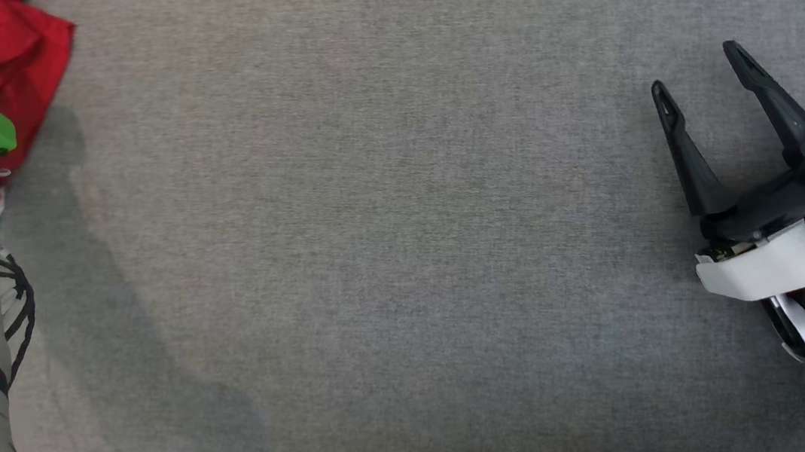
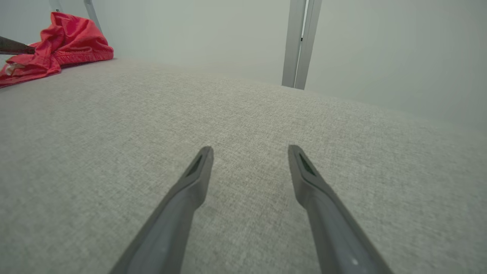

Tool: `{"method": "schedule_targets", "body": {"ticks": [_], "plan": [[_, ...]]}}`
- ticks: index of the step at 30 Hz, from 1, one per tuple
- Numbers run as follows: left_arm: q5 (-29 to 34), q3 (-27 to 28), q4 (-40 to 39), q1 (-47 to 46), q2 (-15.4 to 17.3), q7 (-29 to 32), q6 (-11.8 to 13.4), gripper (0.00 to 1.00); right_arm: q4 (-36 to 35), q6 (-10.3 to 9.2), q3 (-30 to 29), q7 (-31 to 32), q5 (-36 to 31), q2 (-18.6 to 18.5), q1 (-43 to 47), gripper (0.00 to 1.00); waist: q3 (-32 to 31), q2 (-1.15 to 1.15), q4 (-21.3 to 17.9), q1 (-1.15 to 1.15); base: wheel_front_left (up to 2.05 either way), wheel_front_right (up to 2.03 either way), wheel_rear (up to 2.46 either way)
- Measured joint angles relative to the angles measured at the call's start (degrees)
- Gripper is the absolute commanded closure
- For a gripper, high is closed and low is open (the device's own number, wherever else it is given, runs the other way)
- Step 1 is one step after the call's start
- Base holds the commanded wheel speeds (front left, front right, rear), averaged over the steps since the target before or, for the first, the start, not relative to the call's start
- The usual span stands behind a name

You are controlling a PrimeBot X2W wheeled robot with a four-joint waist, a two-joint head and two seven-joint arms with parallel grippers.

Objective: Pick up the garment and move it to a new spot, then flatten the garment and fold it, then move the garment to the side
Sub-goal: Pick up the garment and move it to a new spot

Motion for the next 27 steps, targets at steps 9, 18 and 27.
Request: {"method": "schedule_targets", "body": {"ticks": [9,18,27], "plan": [[0.7,-2.6,6.9,-1.2,3.1,1.4,-1.5,1.0,0.4,0.01,1.2,-0.4,0.9,2.7,-0.1,0.0,1.7,0.0,-5.9,-0.01,0.0,0.0,0.0],[3.5,-14.0,-2.6,3.7,2.7,-0.9,-2.3,1.0,4.9,0.0,-0.5,0.1,3.4,7.4,5.3,0.0,-6.0,0.0,-8.4,0.0,0.0,0.0,0.0],[-8.8,-26.2,-37.3,15.8,3.2,8.7,-2.4,1.0,5.8,0.0,-2.1,0.1,4.4,11.2,9.5,0.0,-17.3,0.0,-9.7,0.0,0.0,0.0,0.0]]}}
